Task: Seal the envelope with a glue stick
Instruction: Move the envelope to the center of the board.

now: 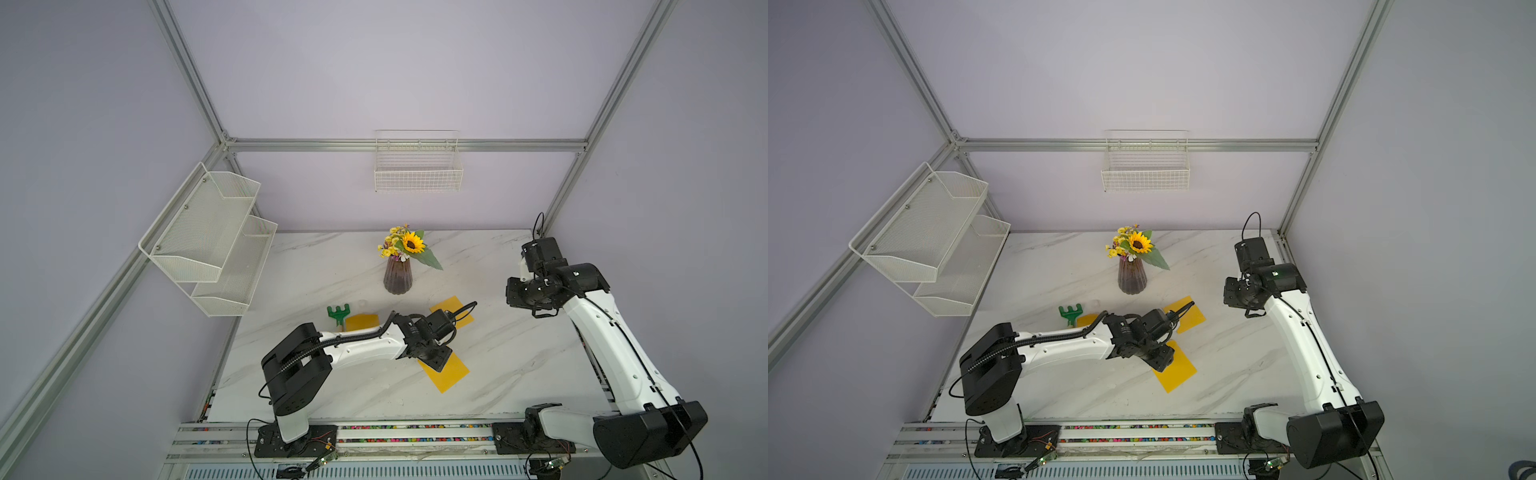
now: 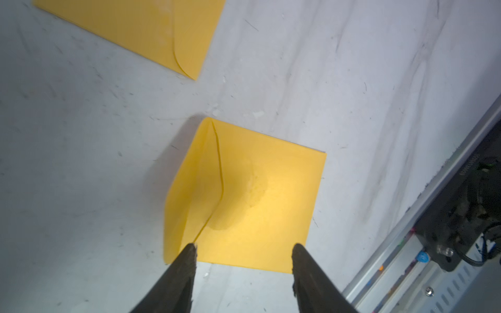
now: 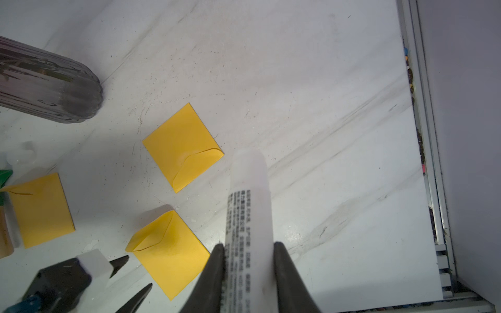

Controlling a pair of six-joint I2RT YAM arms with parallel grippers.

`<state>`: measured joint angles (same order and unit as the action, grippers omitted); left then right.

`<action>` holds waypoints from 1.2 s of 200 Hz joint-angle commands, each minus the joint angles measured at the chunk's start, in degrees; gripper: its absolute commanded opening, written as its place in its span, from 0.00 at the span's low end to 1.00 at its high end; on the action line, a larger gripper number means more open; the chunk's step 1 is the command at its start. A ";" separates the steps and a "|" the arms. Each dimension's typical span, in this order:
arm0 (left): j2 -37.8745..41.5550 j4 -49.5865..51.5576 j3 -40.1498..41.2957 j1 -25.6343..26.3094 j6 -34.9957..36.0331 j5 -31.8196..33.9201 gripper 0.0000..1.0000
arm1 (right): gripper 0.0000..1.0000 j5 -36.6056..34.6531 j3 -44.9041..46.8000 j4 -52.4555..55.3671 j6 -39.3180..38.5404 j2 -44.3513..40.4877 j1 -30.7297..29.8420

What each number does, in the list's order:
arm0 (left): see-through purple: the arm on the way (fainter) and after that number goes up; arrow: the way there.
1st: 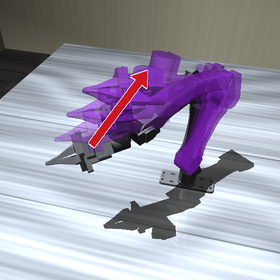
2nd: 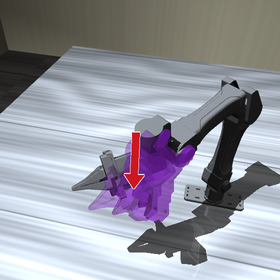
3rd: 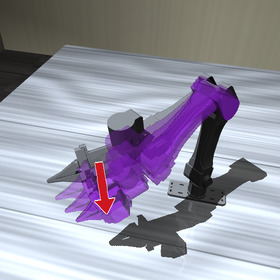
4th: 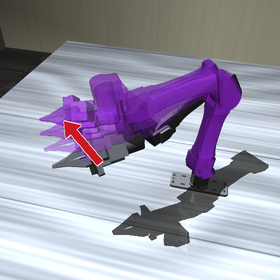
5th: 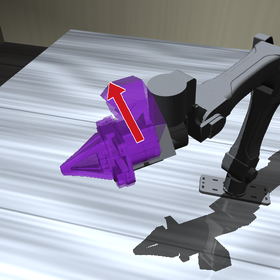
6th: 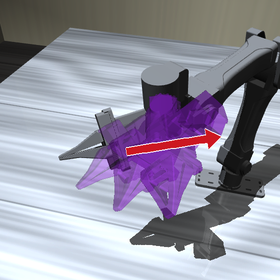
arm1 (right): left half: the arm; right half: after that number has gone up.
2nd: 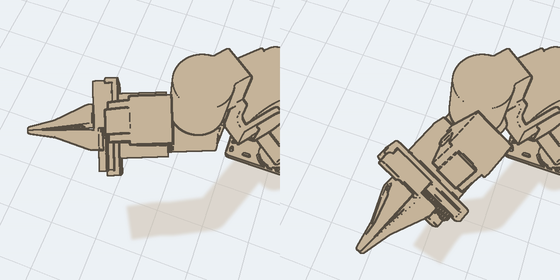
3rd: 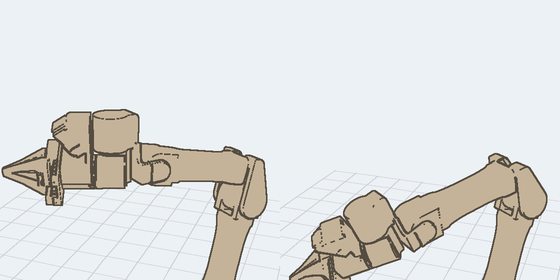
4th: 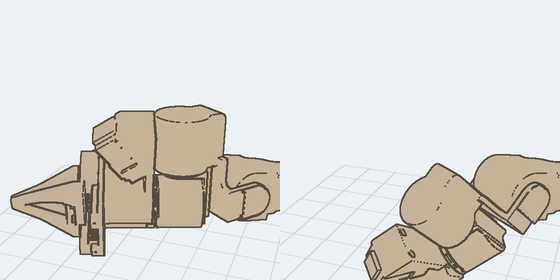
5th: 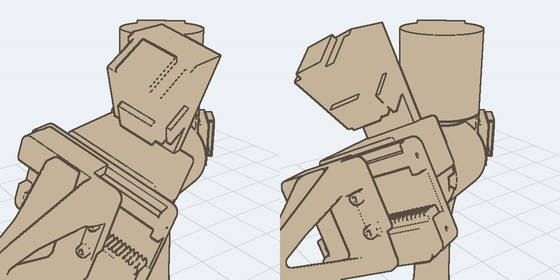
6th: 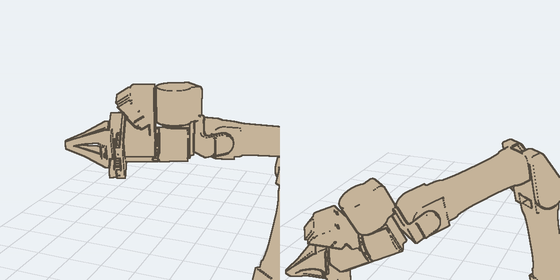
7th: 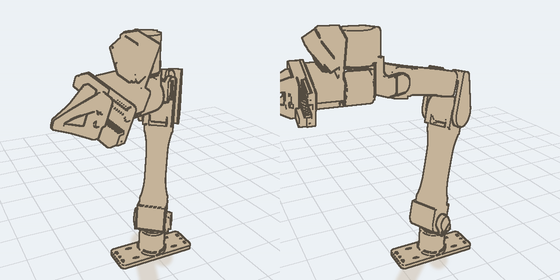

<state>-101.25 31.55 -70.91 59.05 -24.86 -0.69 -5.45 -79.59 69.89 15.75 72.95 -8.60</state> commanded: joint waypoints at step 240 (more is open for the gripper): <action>-1.37 -10.39 10.84 -5.61 0.85 -7.46 0.09 | 0.00 5.35 1.41 0.93 -1.07 1.44 -0.18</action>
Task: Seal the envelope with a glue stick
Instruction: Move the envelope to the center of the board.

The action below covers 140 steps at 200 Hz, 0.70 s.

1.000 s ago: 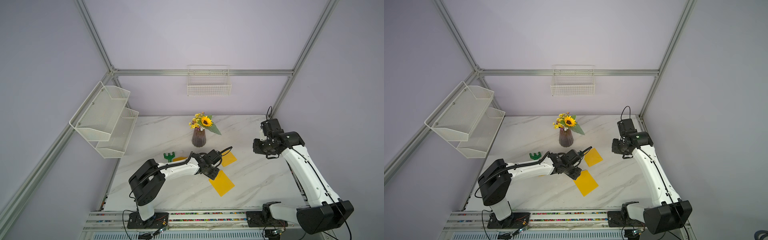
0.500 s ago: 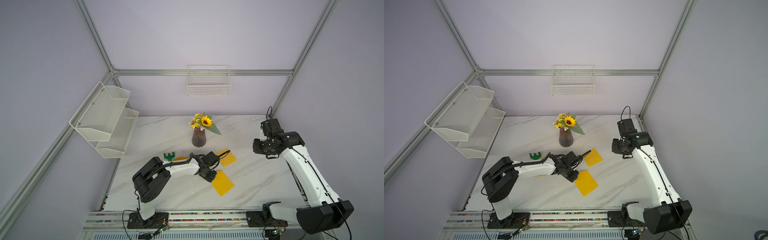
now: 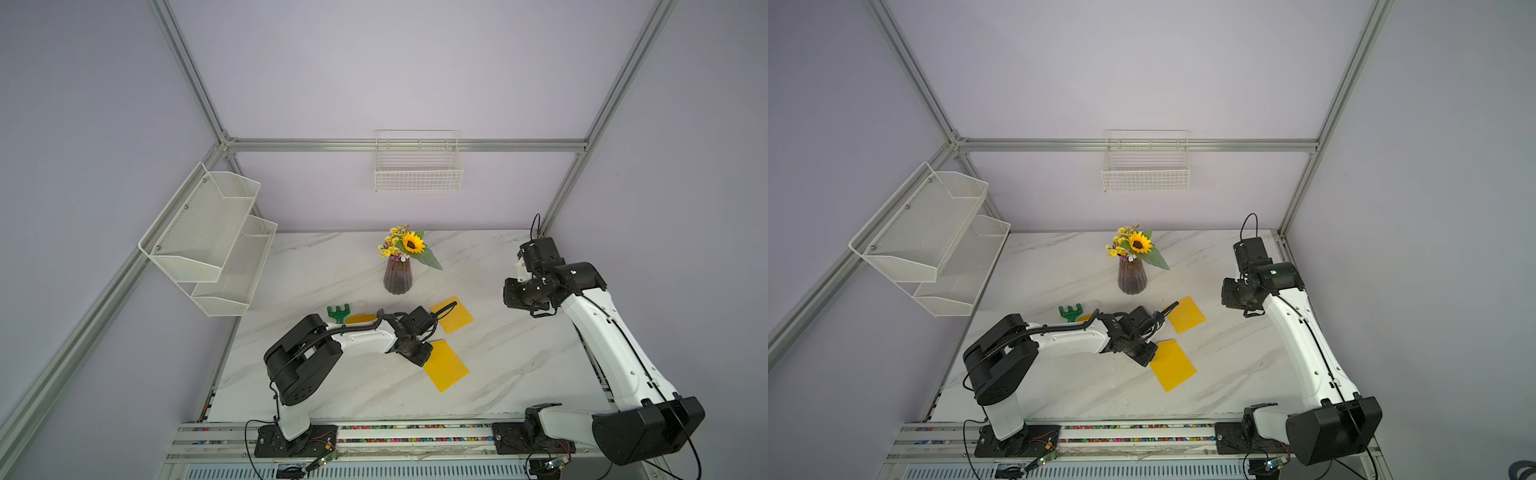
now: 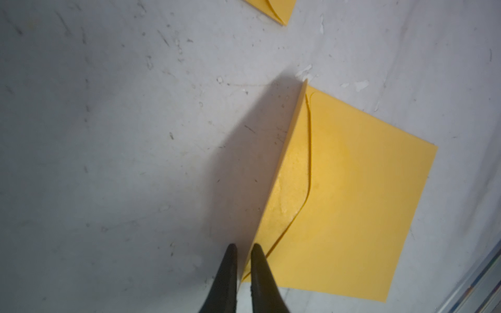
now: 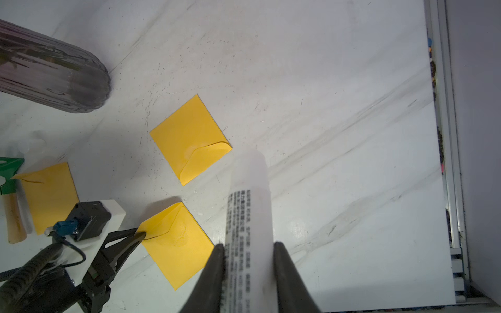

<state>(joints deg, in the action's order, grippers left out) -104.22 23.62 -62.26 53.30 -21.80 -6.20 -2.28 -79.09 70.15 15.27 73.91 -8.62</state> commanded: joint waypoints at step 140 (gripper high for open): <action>11.28 -34.00 24.76 0.15 -21.99 -8.11 0.02 | 0.00 6.74 9.05 -3.08 11.70 14.22 -31.13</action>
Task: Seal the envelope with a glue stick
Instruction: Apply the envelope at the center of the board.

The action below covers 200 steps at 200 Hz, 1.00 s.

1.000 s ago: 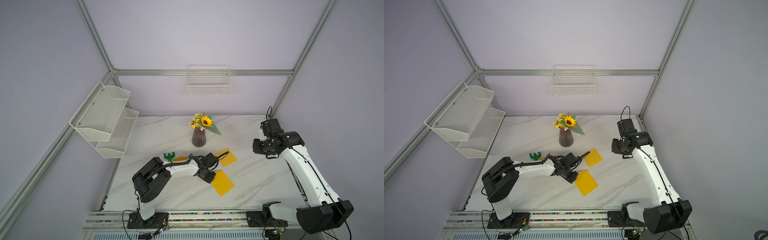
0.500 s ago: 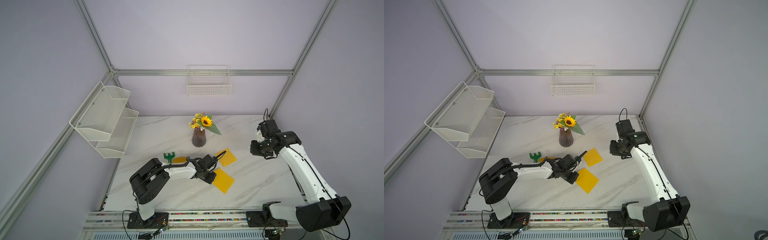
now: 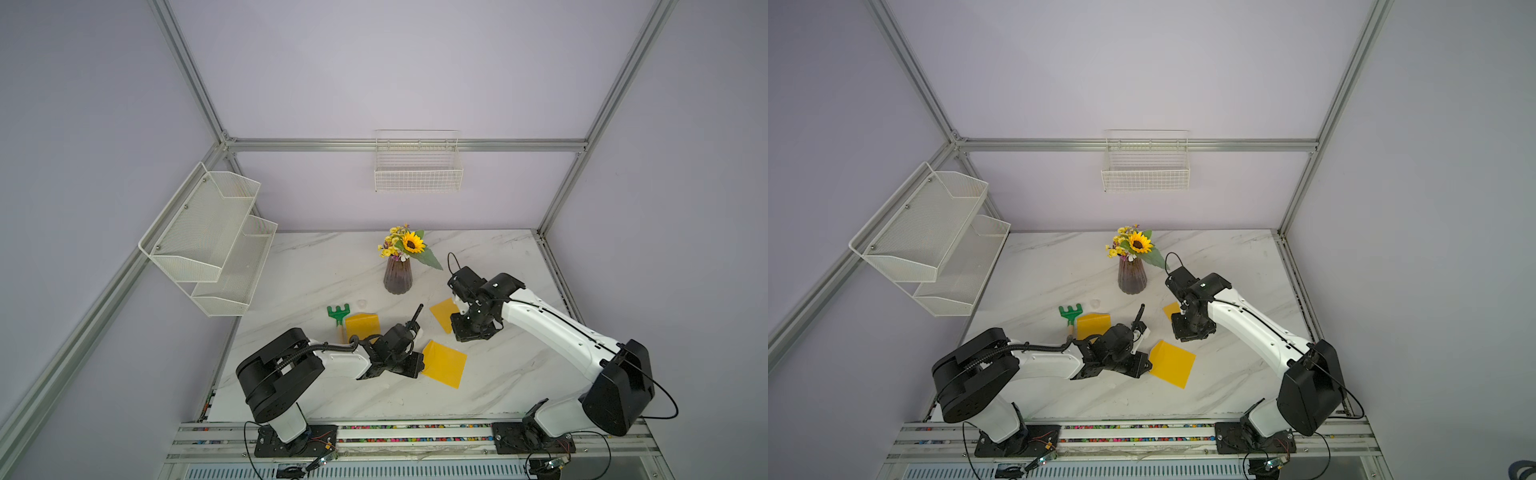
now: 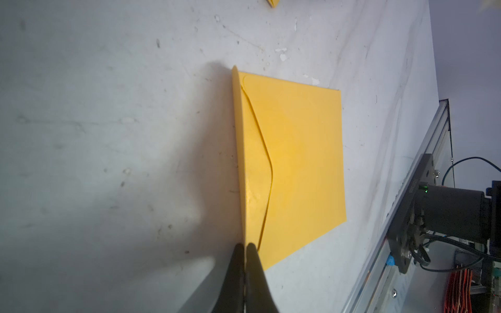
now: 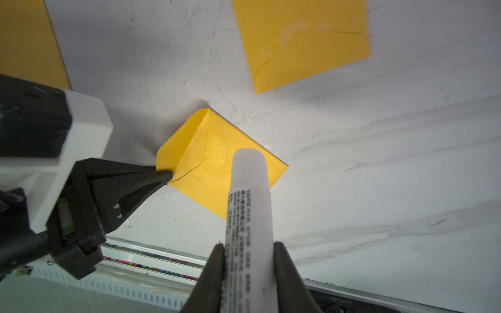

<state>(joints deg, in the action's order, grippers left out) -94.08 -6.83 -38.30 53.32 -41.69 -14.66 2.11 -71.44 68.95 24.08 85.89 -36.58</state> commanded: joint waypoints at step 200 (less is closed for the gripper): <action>-0.42 -9.43 2.10 0.73 2.04 -3.47 0.02 | 0.00 0.37 -7.65 4.62 2.23 21.18 -6.75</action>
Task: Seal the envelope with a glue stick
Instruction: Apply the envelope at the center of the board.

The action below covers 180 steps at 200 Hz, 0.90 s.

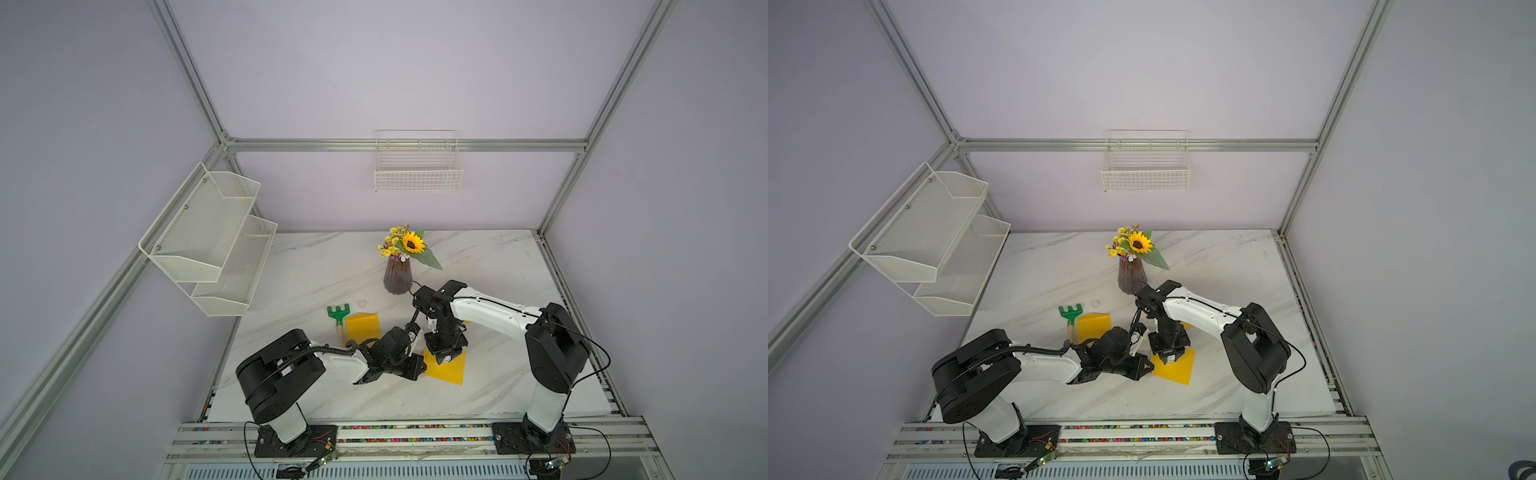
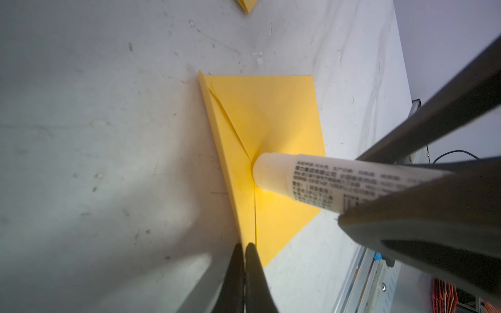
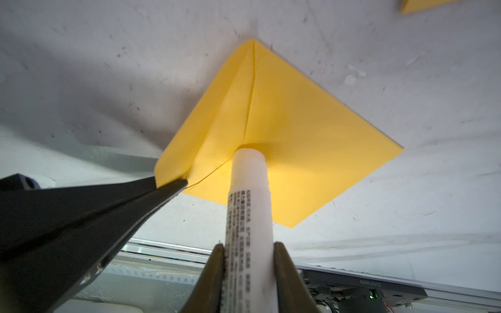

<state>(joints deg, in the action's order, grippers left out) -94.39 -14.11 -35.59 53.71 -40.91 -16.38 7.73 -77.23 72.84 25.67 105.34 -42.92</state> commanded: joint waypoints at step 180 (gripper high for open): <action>-1.07 3.12 -2.93 0.78 3.25 0.96 0.01 | 0.00 3.59 4.36 -7.65 2.95 -3.10 -0.40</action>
<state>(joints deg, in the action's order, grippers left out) -95.57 -13.15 -36.77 54.04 -39.83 -16.67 3.33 -74.72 66.94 29.06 102.80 -43.05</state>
